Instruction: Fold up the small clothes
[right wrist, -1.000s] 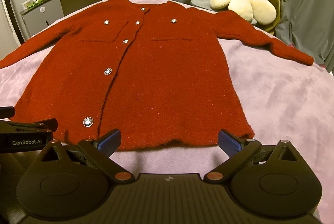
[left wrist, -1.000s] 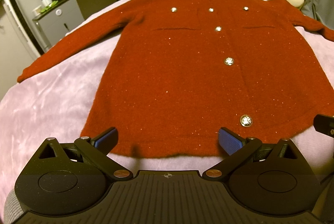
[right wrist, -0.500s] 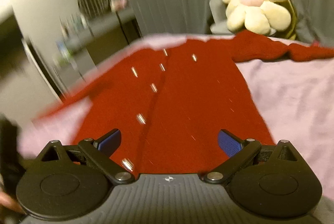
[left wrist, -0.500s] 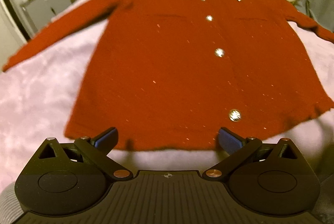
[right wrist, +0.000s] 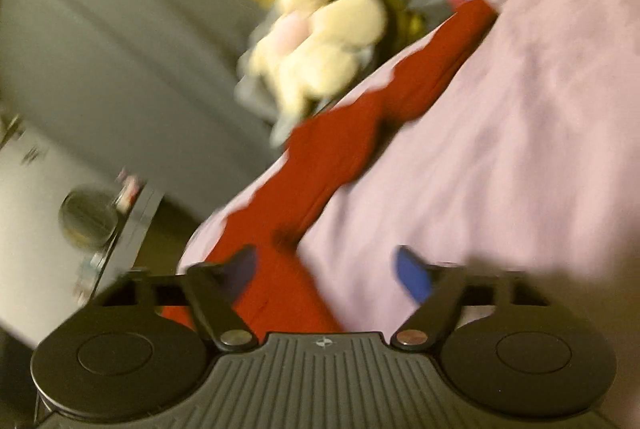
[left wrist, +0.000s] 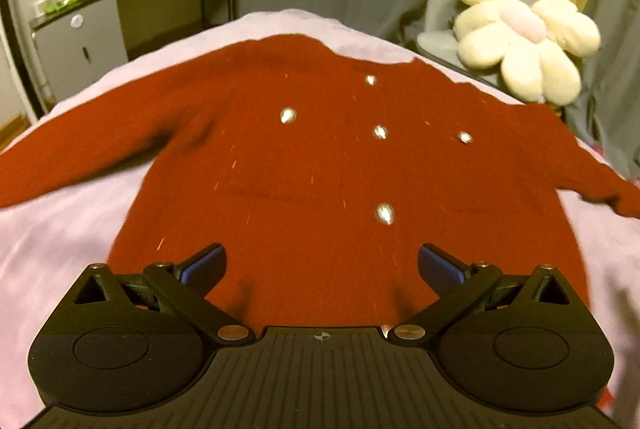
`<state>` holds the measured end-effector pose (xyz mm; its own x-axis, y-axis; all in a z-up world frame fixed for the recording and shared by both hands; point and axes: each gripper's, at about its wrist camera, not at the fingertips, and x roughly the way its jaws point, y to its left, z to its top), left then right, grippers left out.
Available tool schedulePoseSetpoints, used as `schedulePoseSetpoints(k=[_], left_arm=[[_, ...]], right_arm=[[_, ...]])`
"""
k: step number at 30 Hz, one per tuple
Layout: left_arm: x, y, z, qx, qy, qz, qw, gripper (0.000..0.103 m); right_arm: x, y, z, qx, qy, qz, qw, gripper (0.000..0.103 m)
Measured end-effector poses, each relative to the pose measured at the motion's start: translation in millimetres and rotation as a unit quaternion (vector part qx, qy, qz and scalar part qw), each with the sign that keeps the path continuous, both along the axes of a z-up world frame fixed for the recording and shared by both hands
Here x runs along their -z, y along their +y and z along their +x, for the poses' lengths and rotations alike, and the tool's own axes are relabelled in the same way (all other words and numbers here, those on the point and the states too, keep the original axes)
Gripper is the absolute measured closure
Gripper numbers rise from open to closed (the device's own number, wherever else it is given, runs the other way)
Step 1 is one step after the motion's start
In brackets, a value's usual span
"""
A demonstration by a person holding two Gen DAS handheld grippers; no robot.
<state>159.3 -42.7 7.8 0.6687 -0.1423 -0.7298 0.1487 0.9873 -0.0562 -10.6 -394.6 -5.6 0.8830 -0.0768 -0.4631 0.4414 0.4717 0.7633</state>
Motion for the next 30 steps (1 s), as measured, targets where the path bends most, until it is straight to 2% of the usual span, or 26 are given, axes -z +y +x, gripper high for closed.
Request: schedulePoseSetpoints(k=[4, 7, 10, 13, 15, 18, 19, 20, 21, 22, 24, 25, 27, 30], left_arm=[[35, -5, 27, -0.018, -0.01, 0.015, 0.9997, 0.0], [51, -5, 35, -0.016, -0.025, 0.008, 0.9995, 0.0], [59, -2, 39, -0.007, -0.039, -0.013, 0.9991, 0.0], [66, 1, 43, -0.02, -0.041, -0.033, 0.9984, 0.0], [70, -3, 44, -0.016, -0.05, -0.019, 0.9984, 0.0], [73, -8, 40, -0.002, -0.067, 0.008, 0.9977, 0.0], [75, -8, 38, -0.001, -0.071, 0.007, 0.9974, 0.0], [76, -6, 37, -0.002, -0.074, 0.002, 0.9972, 0.0], [76, -5, 37, -0.004, -0.074, -0.004, 0.9972, 0.0], [76, -4, 38, -0.005, -0.074, -0.008, 0.9972, 0.0], [76, -4, 37, -0.003, -0.076, -0.005, 0.9971, 0.0], [76, -6, 37, -0.001, -0.077, -0.002, 0.997, 0.0], [76, -6, 34, 0.004, -0.083, 0.001, 0.9965, 0.0], [73, 0, 33, 0.006, -0.083, -0.017, 0.9964, 0.0]], right_arm=[[22, -63, 31, 0.066, 0.018, 0.023, 0.997, 0.063], [41, -105, 48, 0.118, 0.031, 0.034, 0.992, 0.064], [54, -137, 64, 0.163, 0.04, 0.045, 0.985, 0.055], [69, -159, 77, 0.193, 0.028, 0.058, 0.979, 0.054], [73, -165, 85, 0.201, 0.028, 0.053, 0.978, 0.056], [74, -171, 99, 0.208, 0.028, 0.034, 0.977, 0.071], [75, -171, 103, 0.207, 0.034, 0.025, 0.977, 0.088], [71, -171, 108, 0.201, 0.056, 0.012, 0.978, 0.094], [64, -168, 111, 0.192, 0.085, -0.013, 0.978, 0.094], [51, -159, 120, 0.182, 0.108, -0.059, 0.976, 0.094], [20, -130, 140, 0.143, 0.122, -0.165, 0.968, 0.094], [3, -110, 152, 0.114, 0.119, -0.22, 0.961, 0.094], [-32, -57, 172, 0.039, 0.082, -0.31, 0.946, 0.095], [-65, 29, 197, -0.085, 0.01, -0.389, 0.917, 0.094]])
